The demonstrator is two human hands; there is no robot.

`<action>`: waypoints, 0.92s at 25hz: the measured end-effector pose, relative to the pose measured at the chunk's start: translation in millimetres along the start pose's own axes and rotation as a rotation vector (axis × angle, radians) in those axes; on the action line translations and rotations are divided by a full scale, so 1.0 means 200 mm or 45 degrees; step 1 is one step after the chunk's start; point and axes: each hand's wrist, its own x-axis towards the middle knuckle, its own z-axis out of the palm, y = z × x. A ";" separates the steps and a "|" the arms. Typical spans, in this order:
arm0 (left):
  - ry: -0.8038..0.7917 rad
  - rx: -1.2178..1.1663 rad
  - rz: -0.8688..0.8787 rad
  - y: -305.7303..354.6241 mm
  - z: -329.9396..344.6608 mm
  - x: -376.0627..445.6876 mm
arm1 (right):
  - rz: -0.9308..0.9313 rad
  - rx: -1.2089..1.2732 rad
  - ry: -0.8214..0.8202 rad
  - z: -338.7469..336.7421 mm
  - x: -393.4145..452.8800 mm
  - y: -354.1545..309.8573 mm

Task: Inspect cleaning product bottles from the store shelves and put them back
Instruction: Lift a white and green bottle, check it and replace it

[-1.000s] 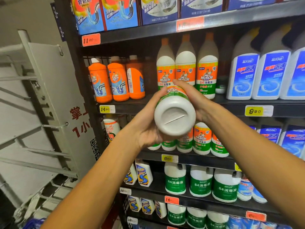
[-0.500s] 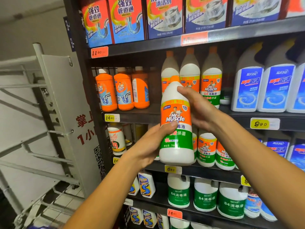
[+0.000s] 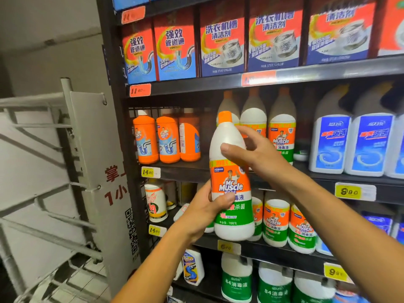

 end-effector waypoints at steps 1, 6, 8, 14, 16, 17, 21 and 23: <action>0.005 0.016 -0.008 0.00 0.00 0.01 | 0.002 0.003 0.035 0.00 0.01 0.01; 0.164 0.067 0.003 0.00 -0.05 0.04 | -0.002 0.005 0.172 0.05 0.12 0.06; 0.202 0.165 0.030 0.02 -0.11 0.06 | 0.051 -0.037 0.235 0.09 0.21 0.08; 0.308 0.349 0.072 0.14 -0.37 0.30 | 0.235 -0.285 0.311 0.24 0.59 0.12; 0.285 0.334 0.054 0.17 -0.49 0.39 | 0.264 -0.390 0.326 0.28 0.72 0.14; 0.266 0.327 0.035 0.17 -0.54 0.44 | 0.274 -0.417 0.342 0.30 0.77 0.15; 0.170 0.325 0.049 0.16 -0.68 0.61 | 0.271 -0.628 0.453 0.33 0.88 0.14; 0.107 0.340 0.089 0.15 -0.73 0.69 | 0.226 -0.833 0.527 0.34 0.91 0.11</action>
